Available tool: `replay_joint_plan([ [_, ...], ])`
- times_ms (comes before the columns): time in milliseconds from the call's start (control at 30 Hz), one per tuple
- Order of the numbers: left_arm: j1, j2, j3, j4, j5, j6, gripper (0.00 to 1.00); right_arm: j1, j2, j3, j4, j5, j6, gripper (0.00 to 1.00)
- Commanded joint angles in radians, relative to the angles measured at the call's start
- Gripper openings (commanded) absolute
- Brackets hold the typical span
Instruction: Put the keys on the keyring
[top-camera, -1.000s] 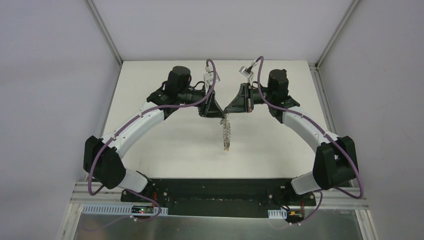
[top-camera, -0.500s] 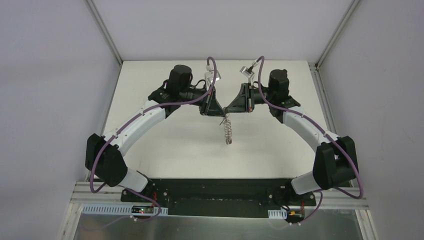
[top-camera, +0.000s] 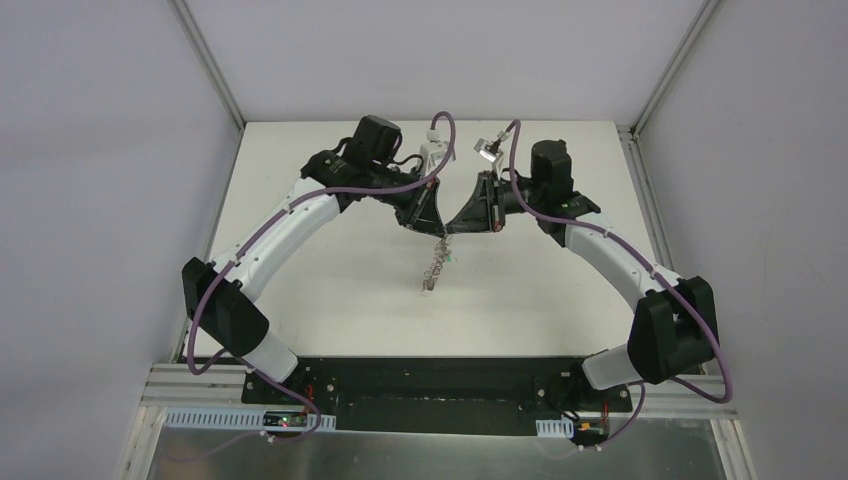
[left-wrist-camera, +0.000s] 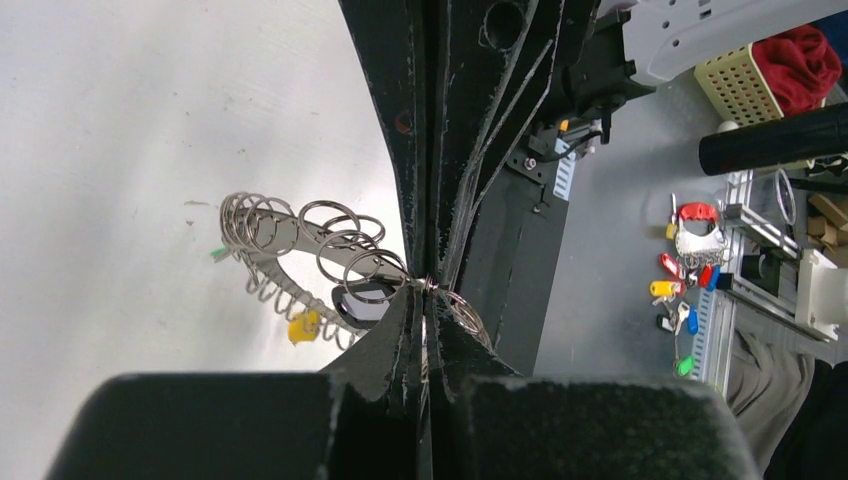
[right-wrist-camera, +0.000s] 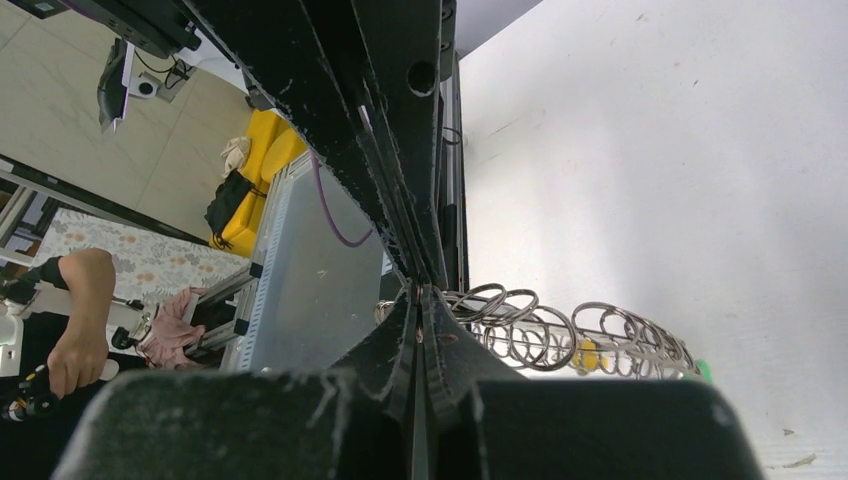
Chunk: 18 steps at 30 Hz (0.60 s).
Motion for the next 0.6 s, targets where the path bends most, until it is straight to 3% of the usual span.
replay_joint_plan([
  [0, 0.000, -0.012, 0.080, -0.122, -0.023, 0.052, 0.00, 0.009, -0.028, 0.046, -0.105, -0.015, -0.112, 0.04],
  [567, -0.029, 0.011, 0.113, -0.187, -0.012, 0.093, 0.00, 0.035, -0.028, 0.075, -0.174, -0.017, -0.180, 0.29],
])
